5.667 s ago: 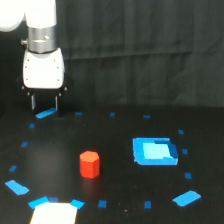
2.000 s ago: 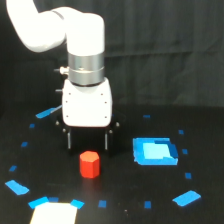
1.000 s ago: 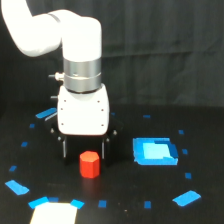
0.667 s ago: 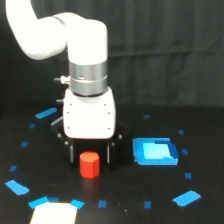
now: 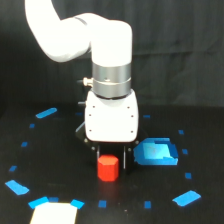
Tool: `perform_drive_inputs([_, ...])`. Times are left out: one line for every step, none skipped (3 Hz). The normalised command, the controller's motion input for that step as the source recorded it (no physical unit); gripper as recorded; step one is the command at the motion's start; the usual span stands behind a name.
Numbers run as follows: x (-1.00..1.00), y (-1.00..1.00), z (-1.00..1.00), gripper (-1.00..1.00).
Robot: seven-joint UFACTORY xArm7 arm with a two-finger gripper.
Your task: Pick up the red object from the table
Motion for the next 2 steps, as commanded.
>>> perform_drive_inputs([0.45,-0.11,-1.0,-0.06])
perform_drive_inputs([0.34,-0.4,-0.72,-1.0])
